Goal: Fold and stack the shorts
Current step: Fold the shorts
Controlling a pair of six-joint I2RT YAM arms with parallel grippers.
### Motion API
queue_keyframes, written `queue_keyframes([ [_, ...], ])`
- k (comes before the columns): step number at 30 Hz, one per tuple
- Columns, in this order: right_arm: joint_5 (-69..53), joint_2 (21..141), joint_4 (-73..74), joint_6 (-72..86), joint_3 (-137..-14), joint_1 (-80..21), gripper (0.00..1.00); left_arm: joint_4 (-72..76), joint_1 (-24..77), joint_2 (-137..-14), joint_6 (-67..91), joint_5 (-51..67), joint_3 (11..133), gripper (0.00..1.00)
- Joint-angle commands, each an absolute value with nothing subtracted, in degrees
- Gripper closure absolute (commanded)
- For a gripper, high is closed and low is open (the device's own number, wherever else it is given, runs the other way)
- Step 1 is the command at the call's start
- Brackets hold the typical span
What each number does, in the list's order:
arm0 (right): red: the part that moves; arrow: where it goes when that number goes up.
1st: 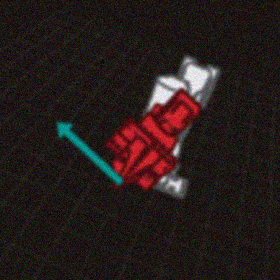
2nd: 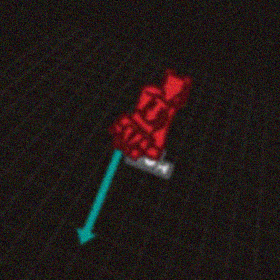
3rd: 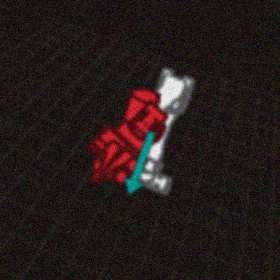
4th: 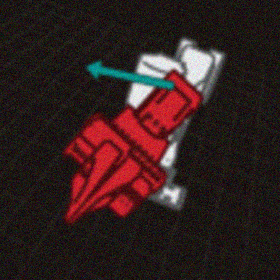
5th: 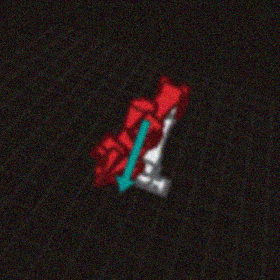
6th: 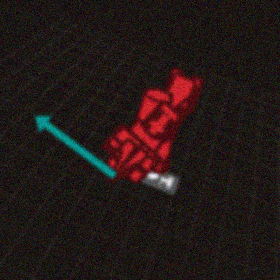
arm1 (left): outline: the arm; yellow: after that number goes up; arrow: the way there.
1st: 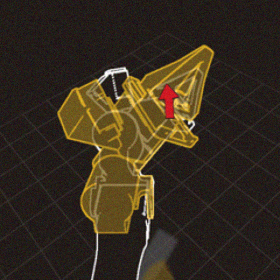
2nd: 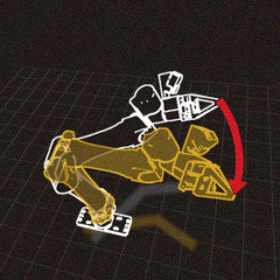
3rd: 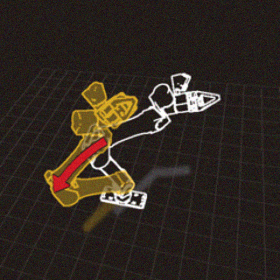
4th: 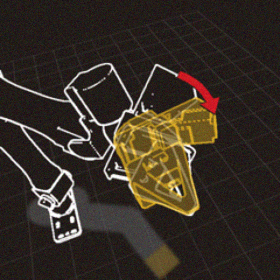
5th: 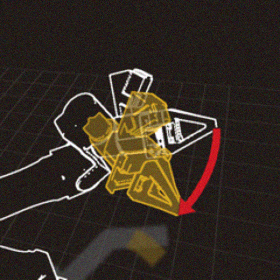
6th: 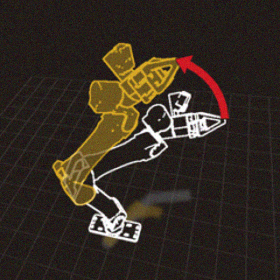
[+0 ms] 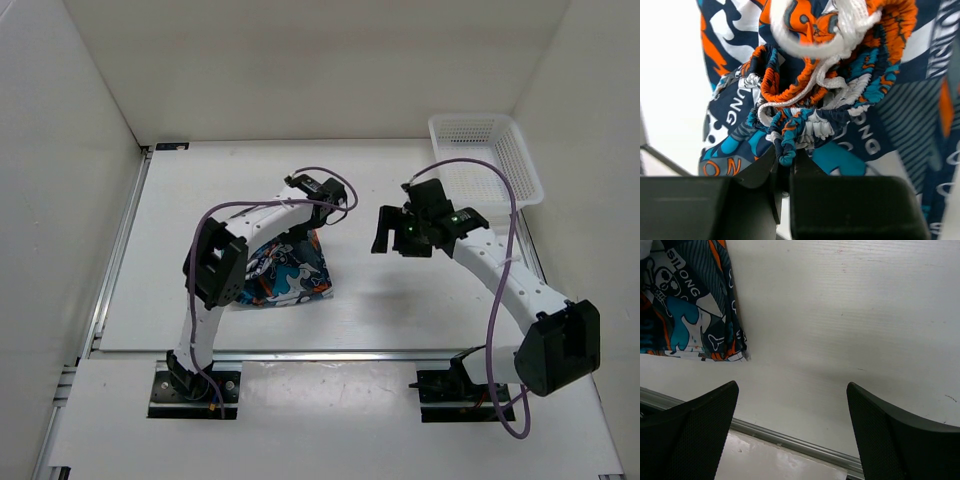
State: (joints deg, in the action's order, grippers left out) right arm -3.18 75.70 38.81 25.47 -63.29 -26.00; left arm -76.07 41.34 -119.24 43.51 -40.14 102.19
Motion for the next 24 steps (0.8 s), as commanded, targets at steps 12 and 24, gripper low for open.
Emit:
queue_keyframes([
  [12,-20.73,88.75,12.50,33.66,-54.84,-31.37,0.57,-77.87,40.34,-119.97,53.96,-33.67,109.17,0.90],
  [24,-21.80,102.47,8.97,33.93,-56.87,-34.37,0.30,-75.42,40.87,-118.83,53.96,-32.52,108.02,0.90],
])
